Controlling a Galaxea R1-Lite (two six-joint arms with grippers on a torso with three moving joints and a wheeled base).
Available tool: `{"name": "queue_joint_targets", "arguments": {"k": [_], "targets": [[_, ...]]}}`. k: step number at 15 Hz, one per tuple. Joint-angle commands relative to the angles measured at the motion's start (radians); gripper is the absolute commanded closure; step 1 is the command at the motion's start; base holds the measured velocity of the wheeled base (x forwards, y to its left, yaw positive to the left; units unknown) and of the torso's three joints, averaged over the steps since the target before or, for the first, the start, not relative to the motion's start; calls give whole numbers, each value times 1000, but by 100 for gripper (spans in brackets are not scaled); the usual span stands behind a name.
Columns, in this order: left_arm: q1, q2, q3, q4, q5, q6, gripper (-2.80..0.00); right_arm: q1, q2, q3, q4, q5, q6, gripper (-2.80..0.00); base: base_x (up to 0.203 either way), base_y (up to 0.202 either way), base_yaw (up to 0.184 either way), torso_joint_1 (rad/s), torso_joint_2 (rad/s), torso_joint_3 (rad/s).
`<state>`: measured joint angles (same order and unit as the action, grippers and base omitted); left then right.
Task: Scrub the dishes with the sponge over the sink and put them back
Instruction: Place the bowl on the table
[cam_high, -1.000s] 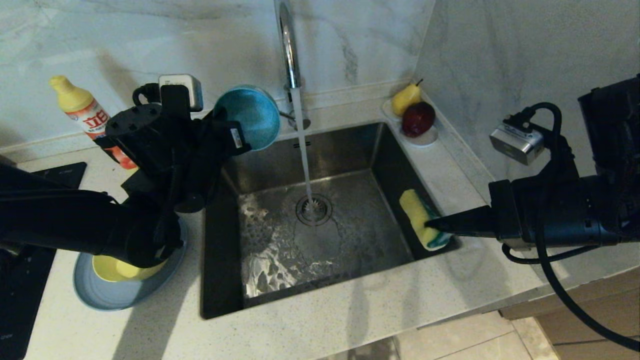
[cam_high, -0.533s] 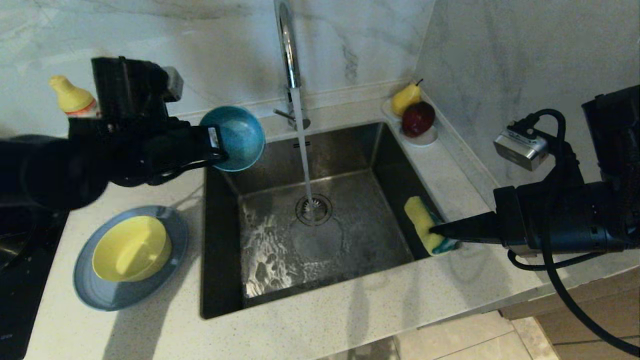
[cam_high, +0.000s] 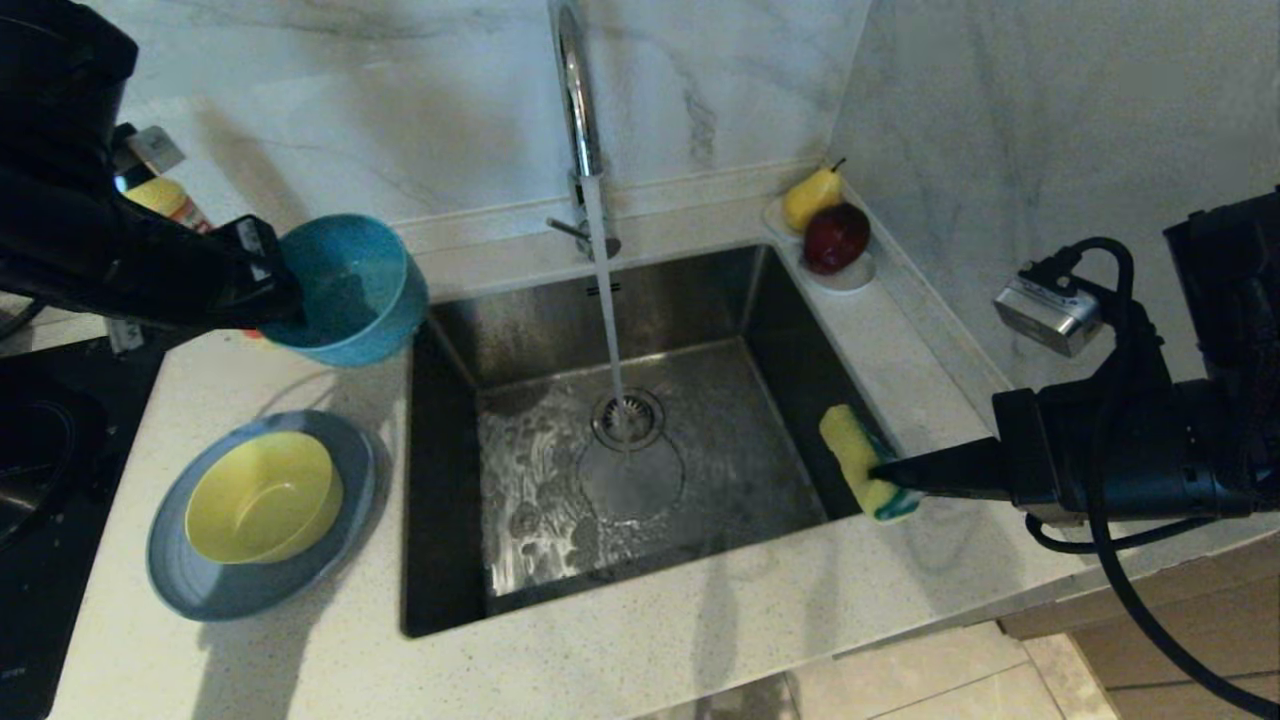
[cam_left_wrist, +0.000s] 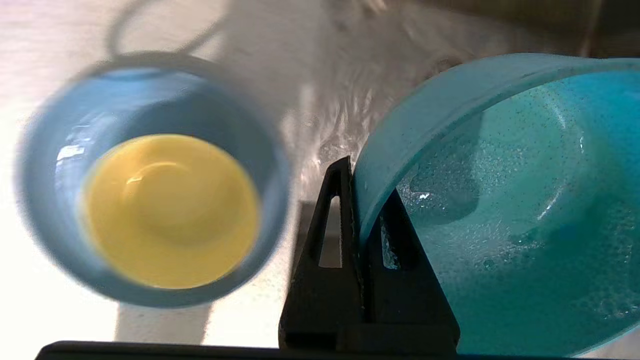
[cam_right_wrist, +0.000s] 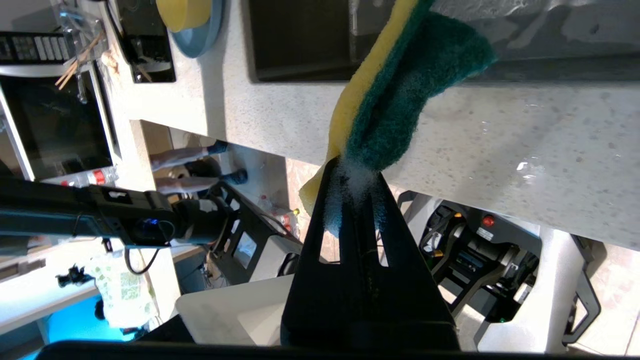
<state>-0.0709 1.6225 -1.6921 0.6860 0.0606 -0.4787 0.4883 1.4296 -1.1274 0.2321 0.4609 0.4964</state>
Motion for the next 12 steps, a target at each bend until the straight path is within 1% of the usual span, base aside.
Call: {"name": "queue_joint_targets", "arguments": {"k": [1,6,8,9,11,12], "targets": [[106,-25,-8,8,2,-34,0,-7,2,2,1,4,-3,0,0,0,0,0,0,0],[383,-29,10,4,1,-130,0,-7,16,0,14,2,-18,0,0,0,0,0,0,0],[459,-16,26,-1,3,-182,0,-7,17,3,19,1,-18,0,0,0,0,0,0,0],[479,-9,46,-2,10,-207,0,-7,15,5,21,1,-19,0,0,0,0,0,0,0],[535,0,97,-34,30,-212,0,-7,16,9,20,2,-19,0,0,0,0,0,0,0],[578,26,119,-89,32,-211,0,-7,21,12,18,2,-19,0,0,0,0,0,0,0]]}}
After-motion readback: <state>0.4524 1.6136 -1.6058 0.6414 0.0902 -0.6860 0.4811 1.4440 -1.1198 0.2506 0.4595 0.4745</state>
